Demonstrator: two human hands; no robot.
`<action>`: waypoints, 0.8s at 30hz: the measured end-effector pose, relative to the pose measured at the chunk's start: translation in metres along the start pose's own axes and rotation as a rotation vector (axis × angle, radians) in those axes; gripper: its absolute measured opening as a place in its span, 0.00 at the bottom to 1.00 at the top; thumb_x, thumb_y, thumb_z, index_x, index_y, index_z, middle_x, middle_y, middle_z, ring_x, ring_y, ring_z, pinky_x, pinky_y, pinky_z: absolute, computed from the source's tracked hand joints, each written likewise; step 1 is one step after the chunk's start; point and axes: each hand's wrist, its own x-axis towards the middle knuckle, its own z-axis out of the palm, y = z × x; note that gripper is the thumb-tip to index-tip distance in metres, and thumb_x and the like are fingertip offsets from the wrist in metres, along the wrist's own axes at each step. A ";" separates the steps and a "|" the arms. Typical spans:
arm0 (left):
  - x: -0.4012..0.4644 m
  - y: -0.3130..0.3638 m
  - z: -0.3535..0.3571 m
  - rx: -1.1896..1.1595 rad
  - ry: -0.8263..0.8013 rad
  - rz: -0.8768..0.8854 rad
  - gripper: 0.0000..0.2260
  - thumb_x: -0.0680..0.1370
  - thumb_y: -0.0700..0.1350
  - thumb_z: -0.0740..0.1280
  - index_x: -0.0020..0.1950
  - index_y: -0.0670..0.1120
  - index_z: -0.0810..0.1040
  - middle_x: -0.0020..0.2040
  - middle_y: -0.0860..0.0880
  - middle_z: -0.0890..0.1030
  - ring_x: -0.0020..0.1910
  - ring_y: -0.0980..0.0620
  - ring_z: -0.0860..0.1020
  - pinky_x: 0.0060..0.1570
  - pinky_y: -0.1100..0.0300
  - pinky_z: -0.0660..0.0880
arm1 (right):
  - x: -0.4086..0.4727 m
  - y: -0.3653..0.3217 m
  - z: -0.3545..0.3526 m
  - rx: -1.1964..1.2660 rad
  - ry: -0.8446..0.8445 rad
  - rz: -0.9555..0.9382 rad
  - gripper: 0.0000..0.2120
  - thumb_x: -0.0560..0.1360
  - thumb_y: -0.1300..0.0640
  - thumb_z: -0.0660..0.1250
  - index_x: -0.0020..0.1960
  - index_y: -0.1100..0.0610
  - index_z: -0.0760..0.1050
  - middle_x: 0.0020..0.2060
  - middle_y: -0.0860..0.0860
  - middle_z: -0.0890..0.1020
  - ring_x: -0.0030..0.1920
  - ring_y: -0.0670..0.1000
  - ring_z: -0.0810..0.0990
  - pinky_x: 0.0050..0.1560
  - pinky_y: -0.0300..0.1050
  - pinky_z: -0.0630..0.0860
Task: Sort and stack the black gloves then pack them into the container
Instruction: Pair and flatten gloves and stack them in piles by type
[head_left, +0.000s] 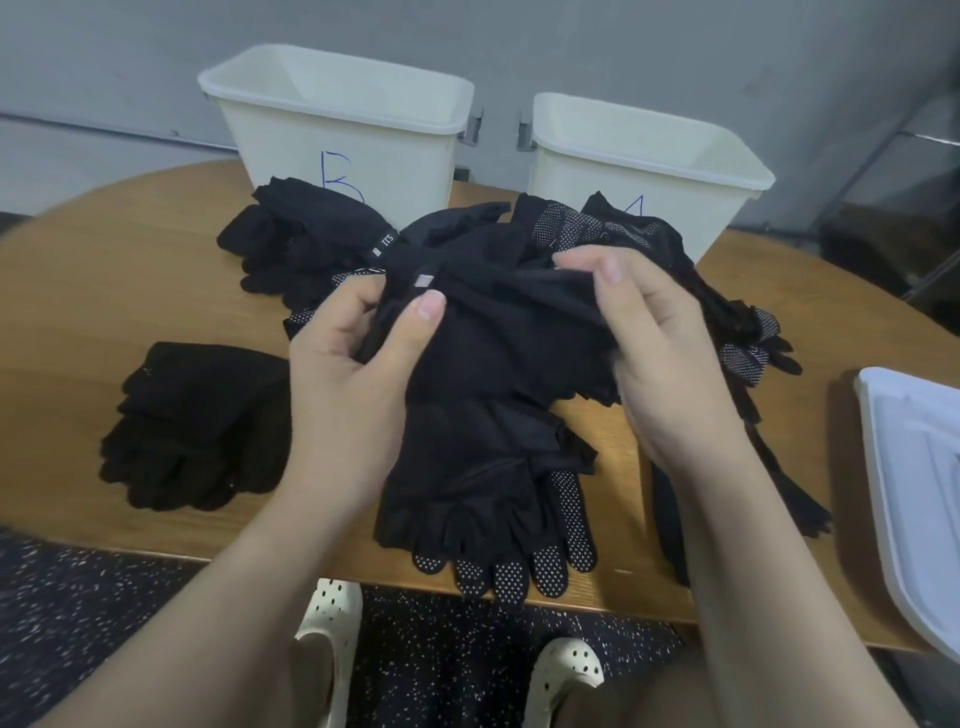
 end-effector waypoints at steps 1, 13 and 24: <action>0.001 0.001 -0.004 -0.021 -0.003 -0.028 0.04 0.80 0.44 0.70 0.46 0.51 0.81 0.42 0.57 0.83 0.46 0.58 0.81 0.46 0.61 0.78 | 0.000 -0.001 0.003 0.019 -0.071 0.011 0.25 0.76 0.32 0.67 0.59 0.51 0.83 0.56 0.61 0.84 0.59 0.63 0.82 0.63 0.68 0.77; 0.010 0.002 -0.039 -0.530 -0.093 -0.384 0.24 0.83 0.48 0.64 0.77 0.41 0.69 0.73 0.41 0.76 0.72 0.43 0.75 0.75 0.42 0.67 | 0.002 -0.006 0.051 0.122 -0.078 0.056 0.06 0.79 0.63 0.71 0.53 0.55 0.85 0.49 0.56 0.88 0.52 0.56 0.87 0.56 0.59 0.83; 0.010 0.008 -0.044 -0.512 -0.067 -0.417 0.19 0.85 0.45 0.63 0.76 0.44 0.71 0.71 0.44 0.78 0.71 0.44 0.76 0.75 0.43 0.67 | -0.005 -0.006 0.061 0.145 -0.065 0.033 0.37 0.76 0.40 0.73 0.41 0.75 0.67 0.36 0.73 0.71 0.39 0.59 0.71 0.45 0.55 0.69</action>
